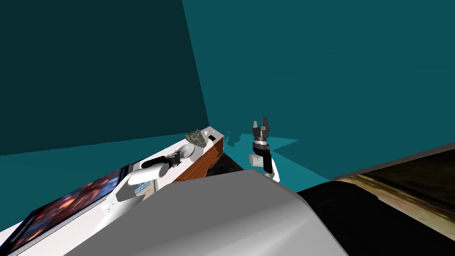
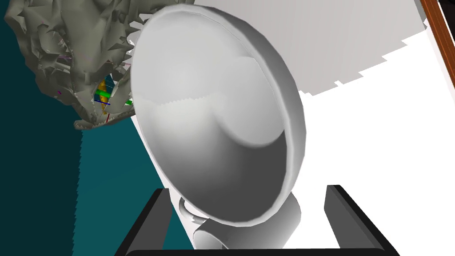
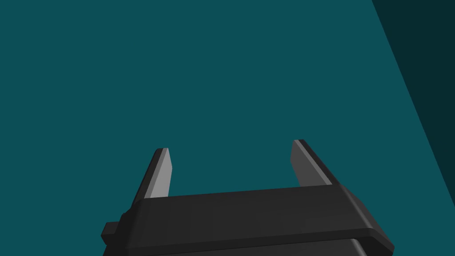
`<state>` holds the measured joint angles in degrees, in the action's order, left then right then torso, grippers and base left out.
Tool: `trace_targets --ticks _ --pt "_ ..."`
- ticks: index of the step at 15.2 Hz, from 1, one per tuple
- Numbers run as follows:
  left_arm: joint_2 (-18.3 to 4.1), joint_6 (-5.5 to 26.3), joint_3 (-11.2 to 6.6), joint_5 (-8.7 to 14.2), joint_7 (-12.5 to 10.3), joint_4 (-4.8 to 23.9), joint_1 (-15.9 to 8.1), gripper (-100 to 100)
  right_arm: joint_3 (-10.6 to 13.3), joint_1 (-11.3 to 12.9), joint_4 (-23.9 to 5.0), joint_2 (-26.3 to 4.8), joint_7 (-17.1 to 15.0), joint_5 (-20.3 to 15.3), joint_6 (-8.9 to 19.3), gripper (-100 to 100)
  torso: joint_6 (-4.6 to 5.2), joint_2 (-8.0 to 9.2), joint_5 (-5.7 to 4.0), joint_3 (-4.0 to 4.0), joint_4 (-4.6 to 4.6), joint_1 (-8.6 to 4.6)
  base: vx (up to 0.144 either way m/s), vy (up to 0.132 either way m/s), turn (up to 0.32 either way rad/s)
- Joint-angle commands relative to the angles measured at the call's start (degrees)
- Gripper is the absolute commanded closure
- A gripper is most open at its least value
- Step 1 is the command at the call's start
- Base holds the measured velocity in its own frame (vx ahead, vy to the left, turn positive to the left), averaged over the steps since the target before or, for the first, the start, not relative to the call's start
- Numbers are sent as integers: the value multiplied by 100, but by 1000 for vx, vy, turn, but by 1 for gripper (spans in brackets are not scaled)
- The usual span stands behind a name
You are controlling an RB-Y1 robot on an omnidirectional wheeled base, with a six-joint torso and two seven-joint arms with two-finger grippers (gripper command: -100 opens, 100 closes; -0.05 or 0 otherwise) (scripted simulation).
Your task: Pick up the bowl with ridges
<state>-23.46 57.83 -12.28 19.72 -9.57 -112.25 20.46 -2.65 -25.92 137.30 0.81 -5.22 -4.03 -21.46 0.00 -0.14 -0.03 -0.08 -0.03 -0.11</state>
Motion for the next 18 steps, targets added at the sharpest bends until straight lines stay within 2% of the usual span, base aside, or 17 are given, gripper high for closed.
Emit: trace_targets --ticks 1,4,5,9,10,13,14,15,18 --pt "0 210 -32 39 -14 39 -24 -100 0 0 0 0 0 0 0 0 0 0 0 0 0 0 38 -22 -19" --pt "16 605 -104 121 -42 131 -82 -100 0 0 0 0 0 0 0 0 0 -3 0 -2 -1 -1 43 -28 -20" --pt "16 630 -104 121 -42 131 -82 -100 0 0 0 0 0 0 0 0 0 -4 0 -3 -1 -2 46 -26 -15" --pt "43 1109 -189 219 -75 239 -152 -100 0 0 0 0 0 0 0 0 0 -4 0 -2 -1 0 44 -24 -19" --pt "43 1123 -189 219 -75 239 -152 -100 0 0 0 0 0 0 0 0 0 -5 0 -3 -1 -1 46 -22 -18" --pt "65 1421 -240 278 -95 304 -195 -100 0 0 0 0 0 0 0 0 0 -6 0 -3 -1 1 48 -20 -16" --pt "69 1471 -248 288 -99 315 -203 -100 0 0 0 0 0 0 0 0 0 -6 0 -4 -2 1 27 -19 10" --pt "61 1383 -238 276 -91 289 -186 -100 0 0 0 0 0 0 0 0 -1 -2 0 -2 -1 1 8 -13 14" --pt "129 1152 -182 207 -42 619 -274 -100 0 0 0 0 0 0 0 0 0 11 2 6 2 9 -1 3 -13"
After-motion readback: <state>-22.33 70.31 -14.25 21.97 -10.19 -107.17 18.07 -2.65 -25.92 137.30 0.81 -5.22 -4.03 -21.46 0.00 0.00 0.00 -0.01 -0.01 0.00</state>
